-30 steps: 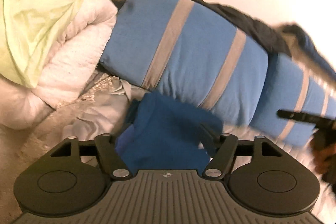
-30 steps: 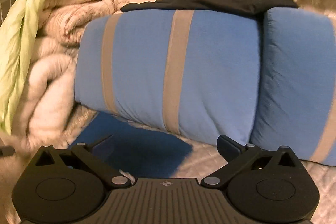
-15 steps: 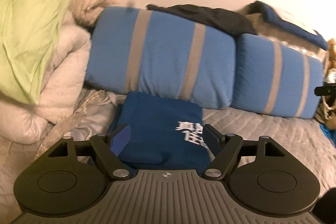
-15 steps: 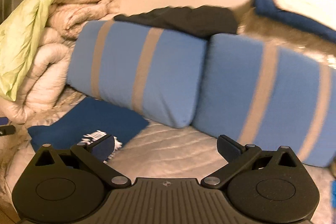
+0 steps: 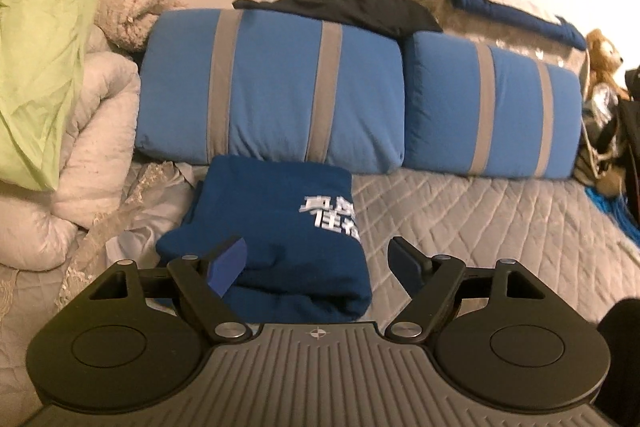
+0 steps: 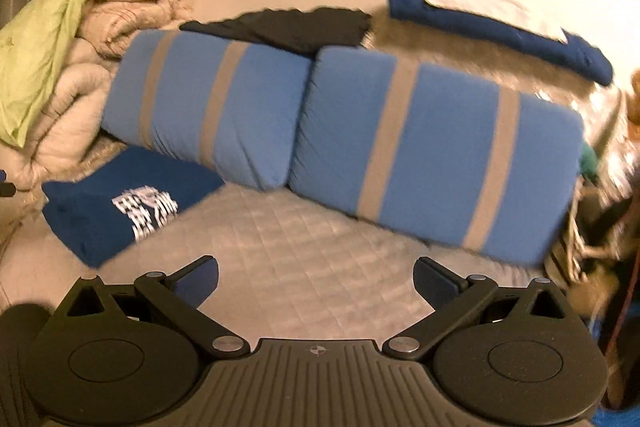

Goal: Fold clothes
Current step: 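Withdraw both grippers from the folded sweatshirt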

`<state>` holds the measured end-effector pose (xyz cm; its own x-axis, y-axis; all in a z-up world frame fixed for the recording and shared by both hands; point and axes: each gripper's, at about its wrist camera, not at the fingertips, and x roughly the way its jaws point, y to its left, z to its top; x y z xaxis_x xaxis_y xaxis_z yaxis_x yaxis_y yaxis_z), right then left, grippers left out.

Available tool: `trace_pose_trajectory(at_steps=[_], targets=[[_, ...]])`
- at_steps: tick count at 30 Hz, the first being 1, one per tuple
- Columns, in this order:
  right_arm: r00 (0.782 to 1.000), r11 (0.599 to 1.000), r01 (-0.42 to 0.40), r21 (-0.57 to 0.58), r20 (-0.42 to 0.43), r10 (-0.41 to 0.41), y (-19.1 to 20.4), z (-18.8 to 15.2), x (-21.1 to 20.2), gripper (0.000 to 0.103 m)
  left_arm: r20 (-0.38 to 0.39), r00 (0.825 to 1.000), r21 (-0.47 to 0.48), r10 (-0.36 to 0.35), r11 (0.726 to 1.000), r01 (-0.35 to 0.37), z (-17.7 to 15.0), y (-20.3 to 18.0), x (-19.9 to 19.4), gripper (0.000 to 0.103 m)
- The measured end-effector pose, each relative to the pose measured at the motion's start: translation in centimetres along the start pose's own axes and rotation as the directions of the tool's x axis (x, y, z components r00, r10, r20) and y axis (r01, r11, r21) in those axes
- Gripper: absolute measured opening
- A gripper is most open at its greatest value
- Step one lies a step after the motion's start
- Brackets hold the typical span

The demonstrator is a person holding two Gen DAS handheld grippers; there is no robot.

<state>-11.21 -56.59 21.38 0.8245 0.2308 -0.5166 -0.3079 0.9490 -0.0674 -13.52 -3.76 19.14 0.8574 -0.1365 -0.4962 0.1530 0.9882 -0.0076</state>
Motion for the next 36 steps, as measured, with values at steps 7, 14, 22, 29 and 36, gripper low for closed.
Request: trace_pose_trajectory(at_steps=[7,14,22,29,36], targets=[[0.996,0.994,0.066,0.086,-0.069,-0.060,-3.9,-5.3,-0.2,0.103,-0.067,0.997,-0.002,0.037,0.999,-0.037,-2.2,0.4,1.9,0.078],[0.983,0.979,0.145,0.144,-0.132,-0.126,-6.4,-9.6,2.2,0.103,-0.145,0.986,0.005,0.077,0.997,-0.077,-4.2,1.0,4.6,0.078],[0.956,0.955,0.232,0.184,-0.226,-0.189,-9.3,-15.0,6.4,0.103,-0.216,0.971,0.013,0.105,0.994,-0.104,-6.9,2.1,7.4,0.078],[0.931,0.944,0.284,0.170,-0.286,-0.228,-9.7,-19.8,8.9,0.103,-0.267,0.953,-0.002,0.145,0.989,-0.151,-10.0,3.3,9.5,0.079],[0.942,0.930,0.286,0.232,-0.244,-0.229,-9.9,-21.7,8.9,0.103,-0.206,0.966,-0.033,0.155,0.986,-0.165,-11.4,3.9,9.7,0.103]])
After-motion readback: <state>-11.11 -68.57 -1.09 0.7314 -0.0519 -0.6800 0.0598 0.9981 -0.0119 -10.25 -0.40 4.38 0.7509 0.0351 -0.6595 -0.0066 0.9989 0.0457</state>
